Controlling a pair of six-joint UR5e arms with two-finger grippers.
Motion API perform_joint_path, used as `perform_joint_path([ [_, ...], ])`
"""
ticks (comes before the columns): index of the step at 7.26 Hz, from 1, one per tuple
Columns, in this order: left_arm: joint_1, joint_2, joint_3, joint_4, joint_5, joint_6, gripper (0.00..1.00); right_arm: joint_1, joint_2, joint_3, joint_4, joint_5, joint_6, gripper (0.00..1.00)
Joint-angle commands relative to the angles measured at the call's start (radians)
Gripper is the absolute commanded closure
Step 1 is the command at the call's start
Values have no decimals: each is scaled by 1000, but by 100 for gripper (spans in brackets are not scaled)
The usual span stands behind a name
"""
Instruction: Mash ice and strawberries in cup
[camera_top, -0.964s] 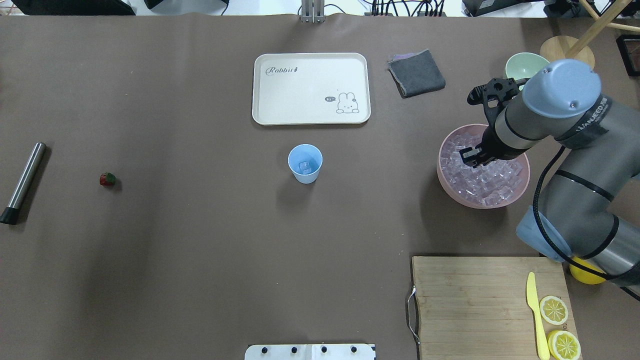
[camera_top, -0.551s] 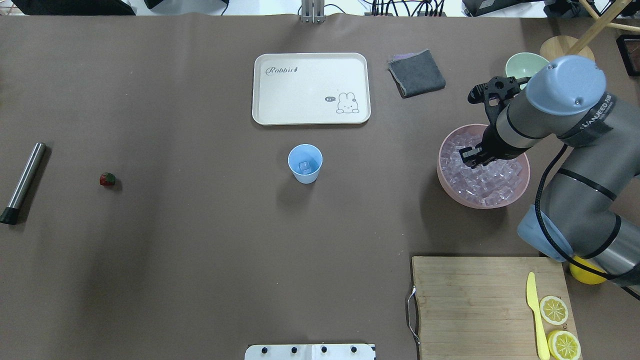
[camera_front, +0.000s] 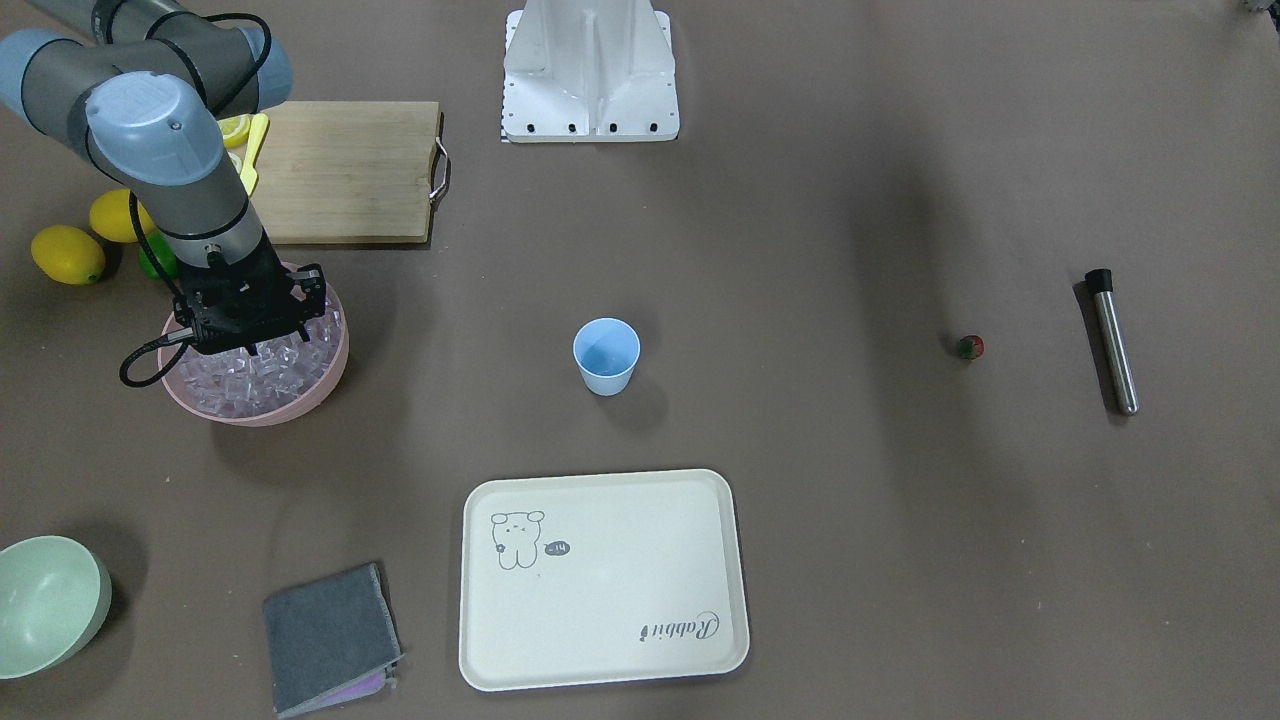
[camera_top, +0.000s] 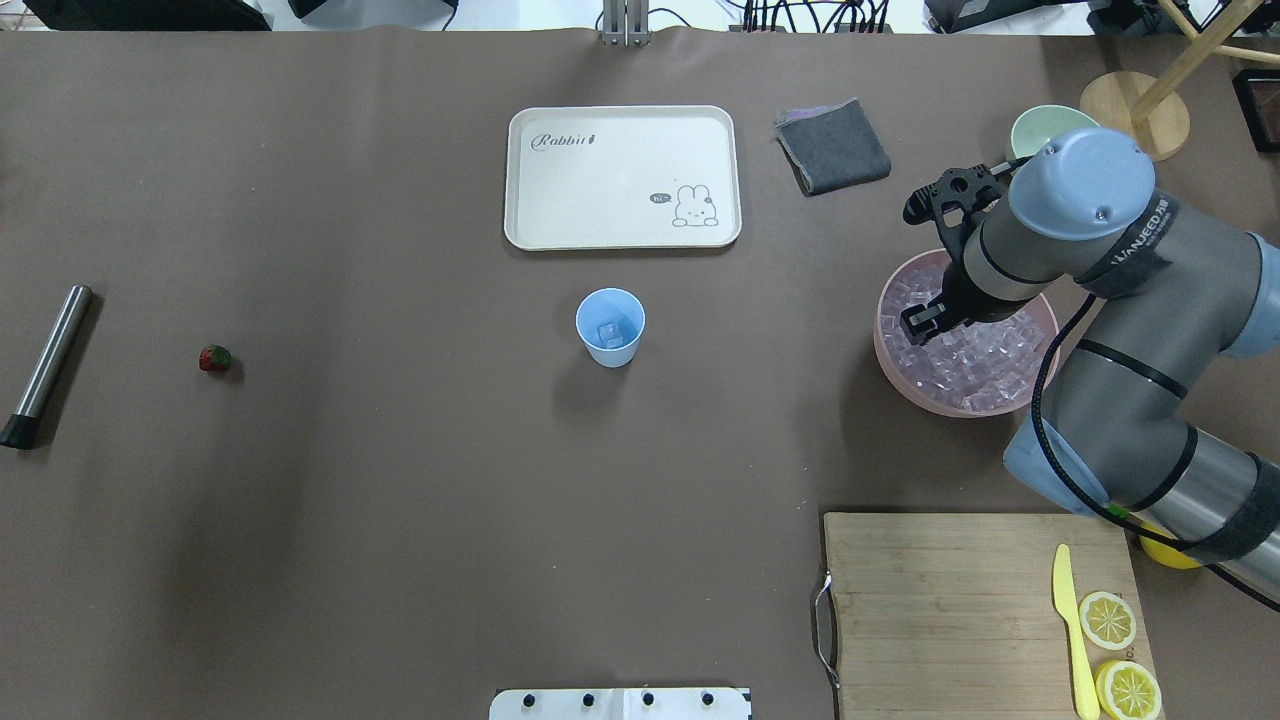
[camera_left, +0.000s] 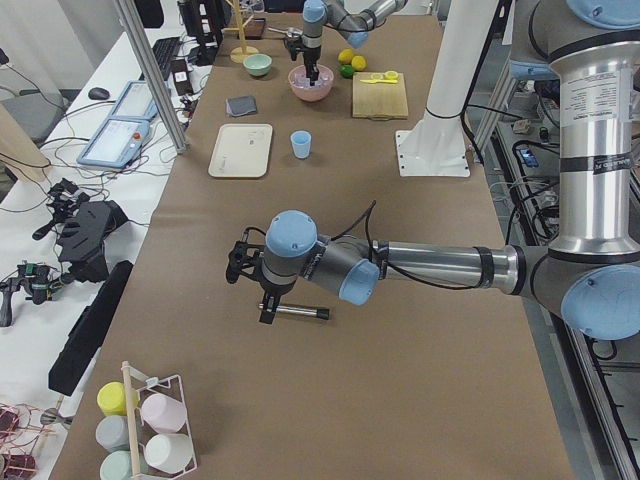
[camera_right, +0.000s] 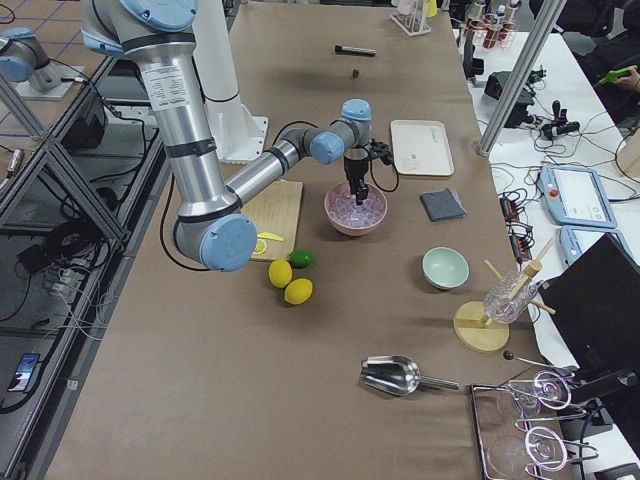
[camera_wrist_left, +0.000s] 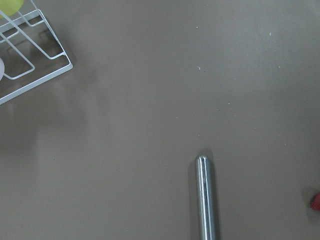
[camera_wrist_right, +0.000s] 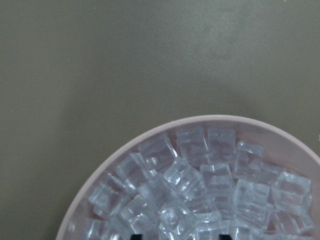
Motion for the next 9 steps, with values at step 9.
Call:
perform_joint_path([
  [9, -2, 7, -11, 0, -1, -2, 3, 9, 29, -45, 3, 0, -231, 62],
])
